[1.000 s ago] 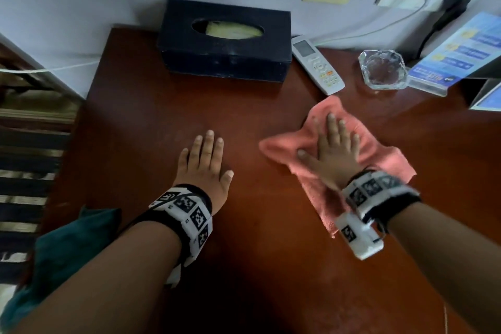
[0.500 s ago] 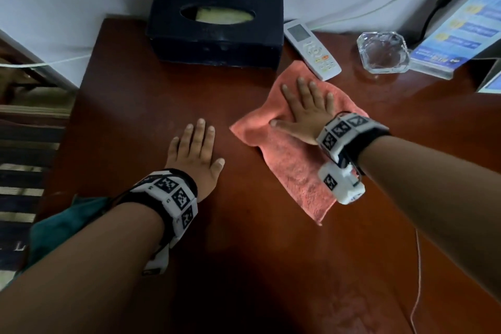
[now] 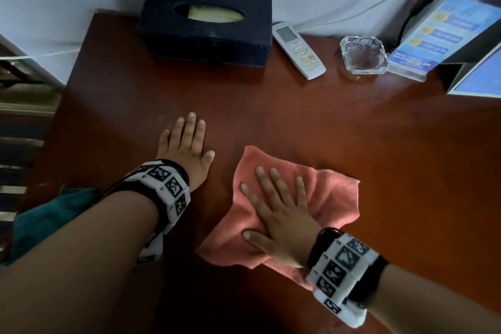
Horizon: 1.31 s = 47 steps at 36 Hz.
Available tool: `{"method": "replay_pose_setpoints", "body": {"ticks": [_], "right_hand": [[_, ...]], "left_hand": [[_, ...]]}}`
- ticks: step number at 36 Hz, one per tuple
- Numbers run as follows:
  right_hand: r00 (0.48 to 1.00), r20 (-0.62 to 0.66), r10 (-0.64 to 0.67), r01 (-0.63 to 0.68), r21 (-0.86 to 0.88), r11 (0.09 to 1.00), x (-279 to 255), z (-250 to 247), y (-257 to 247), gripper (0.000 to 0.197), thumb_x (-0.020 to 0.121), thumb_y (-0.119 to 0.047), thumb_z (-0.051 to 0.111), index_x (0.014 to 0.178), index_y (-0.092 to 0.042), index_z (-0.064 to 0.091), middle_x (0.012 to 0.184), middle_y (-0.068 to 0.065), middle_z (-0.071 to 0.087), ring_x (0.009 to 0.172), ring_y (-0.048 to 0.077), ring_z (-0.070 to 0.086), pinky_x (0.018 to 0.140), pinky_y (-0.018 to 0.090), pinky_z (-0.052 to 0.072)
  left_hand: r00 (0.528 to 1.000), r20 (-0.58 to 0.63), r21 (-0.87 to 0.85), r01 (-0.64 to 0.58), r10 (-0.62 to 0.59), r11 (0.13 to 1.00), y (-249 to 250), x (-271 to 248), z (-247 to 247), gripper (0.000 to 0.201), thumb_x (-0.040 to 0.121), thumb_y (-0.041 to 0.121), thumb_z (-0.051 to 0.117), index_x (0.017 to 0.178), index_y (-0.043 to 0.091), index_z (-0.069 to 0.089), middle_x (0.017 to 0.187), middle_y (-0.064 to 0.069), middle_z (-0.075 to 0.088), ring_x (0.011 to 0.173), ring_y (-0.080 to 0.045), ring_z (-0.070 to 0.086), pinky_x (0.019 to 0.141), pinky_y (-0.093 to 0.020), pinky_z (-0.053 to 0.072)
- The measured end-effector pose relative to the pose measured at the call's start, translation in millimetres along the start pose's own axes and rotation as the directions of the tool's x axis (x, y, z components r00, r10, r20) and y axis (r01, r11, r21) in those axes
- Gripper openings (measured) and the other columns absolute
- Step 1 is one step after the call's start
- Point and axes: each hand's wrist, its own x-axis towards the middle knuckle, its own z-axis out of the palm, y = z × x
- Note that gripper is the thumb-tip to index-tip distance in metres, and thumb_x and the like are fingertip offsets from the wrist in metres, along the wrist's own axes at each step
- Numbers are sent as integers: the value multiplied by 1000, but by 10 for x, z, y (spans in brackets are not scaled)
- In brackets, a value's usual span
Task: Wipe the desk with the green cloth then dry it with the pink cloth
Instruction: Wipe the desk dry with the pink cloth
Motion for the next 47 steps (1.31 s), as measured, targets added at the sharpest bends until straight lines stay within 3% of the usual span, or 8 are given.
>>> {"method": "replay_pose_setpoints", "body": {"ticks": [3, 6, 10, 15, 20, 32, 39, 47], "right_hand": [[1000, -1, -27, 27, -32, 999, 37, -39, 77, 71, 85, -67, 15, 132, -50, -36, 143, -11, -48, 133, 13, -43, 98, 49, -36], [999, -1, 39, -39, -82, 996, 238, -236, 258, 64, 76, -63, -5, 128, -48, -39, 143, -11, -47, 136, 12, -37, 102, 51, -29], [978, -37, 206, -206, 14, 978, 615, -579, 571, 63, 97, -54, 20, 143, -42, -22, 154, -7, -31, 142, 16, -27, 111, 60, -14], [928, -91, 362, -350, 125, 928, 999, -932, 1026, 68, 95, -62, 24, 148, -43, -14, 155, -6, -30, 143, 16, -25, 111, 58, -14], [911, -152, 383, -367, 123, 922, 1077, -944, 1084, 72, 93, -64, 24, 148, -40, -16, 157, -3, -26, 144, 19, -23, 111, 61, -11], [955, -171, 242, -233, 71, 970, 616, -427, 505, 78, 86, -73, 26, 145, -47, -17, 152, -1, -37, 140, 24, -32, 108, 63, -18], [972, -142, 187, -182, 47, 982, 65, 80, -84, 75, 80, -76, 15, 135, -51, -31, 145, -4, -47, 134, 22, -42, 104, 61, -25], [968, -202, 148, -133, 82, 988, -636, 763, -739, 70, 89, -66, 28, 147, -48, -8, 158, -1, -24, 142, 22, -28, 107, 64, -15]], "left_hand": [[1000, 1, -9, -5, 5, 1000, 1, -8, -4, 64, 100, 44, 13, 149, 14, -15, 155, -4, -24, 144, -21, -16, 117, -41, -3], [1000, 31, -14, -1, 2, 1000, 4, -5, -21, 64, 100, 44, 13, 148, 14, -17, 154, -3, -26, 144, -20, -18, 117, -41, -4], [998, 58, -12, -3, 4, 1000, -3, 12, -18, 63, 100, 44, 9, 147, 15, -21, 153, -3, -30, 143, -21, -21, 118, -41, -5], [999, 47, -24, -3, 4, 1000, -19, 22, 2, 63, 99, 45, 9, 147, 16, -20, 153, -2, -29, 143, -19, -21, 117, -40, -7], [999, 50, -17, -2, 3, 1000, -20, 31, 10, 63, 99, 45, 9, 147, 17, -21, 154, -2, -29, 143, -20, -21, 116, -39, -7], [993, 115, -9, -3, 4, 1000, -25, 63, -61, 64, 99, 46, 11, 147, 18, -21, 153, -2, -30, 143, -21, -21, 116, -40, -7], [993, 115, 32, 0, -4, 999, 10, 27, -105, 64, 100, 45, 13, 148, 17, -19, 154, -3, -28, 143, -22, -20, 117, -42, -6], [994, 14, 115, -114, 113, 987, 137, -375, -230, 62, 101, 40, 14, 149, 14, -13, 155, -6, -25, 143, -24, -20, 115, -49, -9]]}}
